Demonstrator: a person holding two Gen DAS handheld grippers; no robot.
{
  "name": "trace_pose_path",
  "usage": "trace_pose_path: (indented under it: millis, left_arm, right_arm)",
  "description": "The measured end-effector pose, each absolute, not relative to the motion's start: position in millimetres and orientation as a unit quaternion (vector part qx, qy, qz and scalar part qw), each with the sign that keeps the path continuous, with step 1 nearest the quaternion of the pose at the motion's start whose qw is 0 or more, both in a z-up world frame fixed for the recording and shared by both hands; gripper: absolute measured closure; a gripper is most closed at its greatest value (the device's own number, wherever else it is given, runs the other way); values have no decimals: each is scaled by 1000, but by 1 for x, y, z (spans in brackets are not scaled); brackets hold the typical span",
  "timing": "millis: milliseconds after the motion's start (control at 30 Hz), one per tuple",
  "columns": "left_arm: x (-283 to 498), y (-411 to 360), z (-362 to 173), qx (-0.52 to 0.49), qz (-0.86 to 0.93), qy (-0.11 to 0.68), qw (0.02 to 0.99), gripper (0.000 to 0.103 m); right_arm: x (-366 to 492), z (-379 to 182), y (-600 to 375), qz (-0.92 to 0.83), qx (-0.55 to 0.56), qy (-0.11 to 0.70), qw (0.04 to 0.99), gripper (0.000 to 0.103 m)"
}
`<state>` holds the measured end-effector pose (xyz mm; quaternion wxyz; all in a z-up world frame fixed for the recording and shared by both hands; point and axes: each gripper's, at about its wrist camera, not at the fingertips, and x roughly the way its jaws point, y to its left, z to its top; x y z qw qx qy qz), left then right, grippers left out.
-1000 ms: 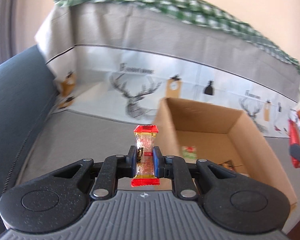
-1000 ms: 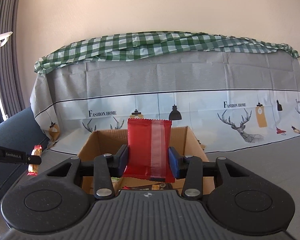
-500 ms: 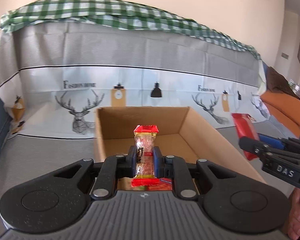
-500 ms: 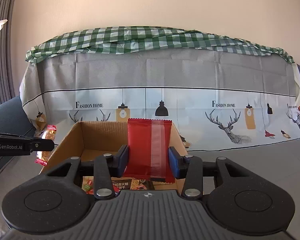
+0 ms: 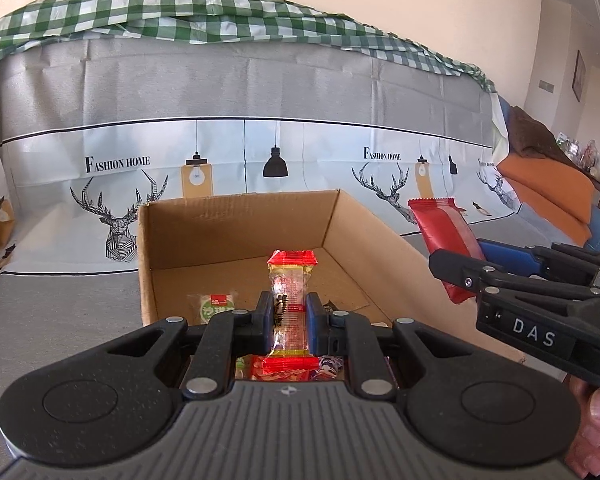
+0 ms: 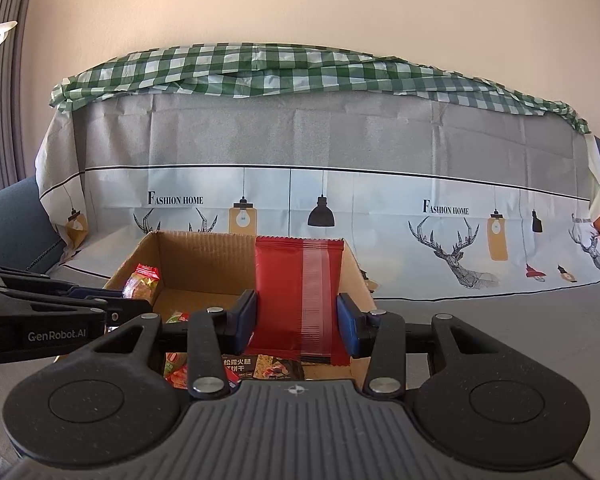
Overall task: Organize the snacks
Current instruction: 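Open both tools to drop the red packet and candy into the box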
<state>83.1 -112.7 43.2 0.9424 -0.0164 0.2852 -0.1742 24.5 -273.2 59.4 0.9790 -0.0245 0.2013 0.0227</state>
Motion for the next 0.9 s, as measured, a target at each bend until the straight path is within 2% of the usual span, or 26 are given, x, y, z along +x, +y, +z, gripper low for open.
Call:
trace_pose_path:
  millis: [600,633,667,700,733,900]
  left_arm:
    - [84,-112,44,-28,-182,287,940,85]
    - [84,-112,44,-29,-184,291,938,83]
    - [85,-113,43,-30,-185,295,937,76]
    - [85,-113,42,-31,-183,295,937,66]
    - [85,-113,43,-29,-180,293,938,64]
    - [85,-113,44,-25,-178,294,939,64]
  right_arm:
    - [26,56,-271,12,-29,207,978,58]
    - [27,56,-272,10,-28,208,978,56]
    - [28,55,-273,6,-28,210,977,53]
    - [28,54,-273,-1,-28,212,977,41]
    - [29,55,-274,-7,-27,213,977,34]
    - [28,55,-279,-14,-20,213,977,27]
